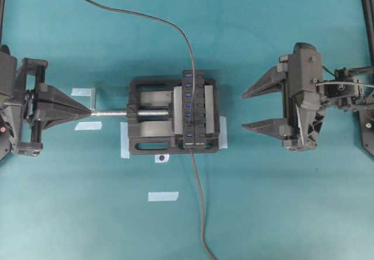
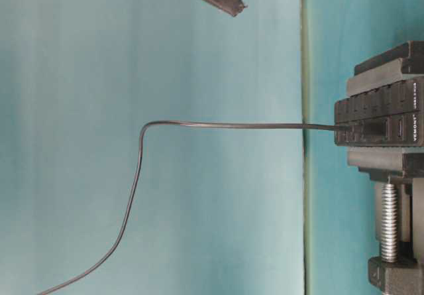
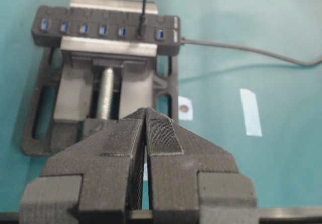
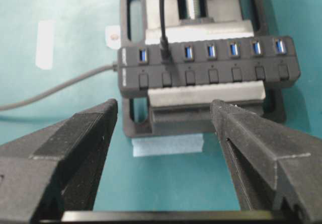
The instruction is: Insert the USB into the second port from the front of the fixed hub.
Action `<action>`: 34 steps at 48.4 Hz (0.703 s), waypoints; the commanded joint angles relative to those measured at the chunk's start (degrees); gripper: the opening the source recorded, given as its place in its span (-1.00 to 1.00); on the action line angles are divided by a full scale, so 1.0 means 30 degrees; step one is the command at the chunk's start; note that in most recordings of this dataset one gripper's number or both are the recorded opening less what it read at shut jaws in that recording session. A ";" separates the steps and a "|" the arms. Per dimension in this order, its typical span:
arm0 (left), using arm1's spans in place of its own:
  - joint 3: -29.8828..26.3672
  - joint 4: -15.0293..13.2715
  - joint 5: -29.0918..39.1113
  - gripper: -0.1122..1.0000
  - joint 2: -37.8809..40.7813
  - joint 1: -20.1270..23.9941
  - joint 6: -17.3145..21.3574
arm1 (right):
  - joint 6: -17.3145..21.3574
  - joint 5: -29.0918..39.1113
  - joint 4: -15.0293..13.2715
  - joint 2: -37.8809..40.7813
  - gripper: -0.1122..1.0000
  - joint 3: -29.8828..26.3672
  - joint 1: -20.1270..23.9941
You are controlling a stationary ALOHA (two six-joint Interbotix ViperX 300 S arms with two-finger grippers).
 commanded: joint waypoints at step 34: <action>-0.0176 0.0029 -0.0146 -0.80 0.0059 -0.0029 0.0029 | 0.0205 -0.0850 0.0000 -0.0293 0.77 0.0146 0.0029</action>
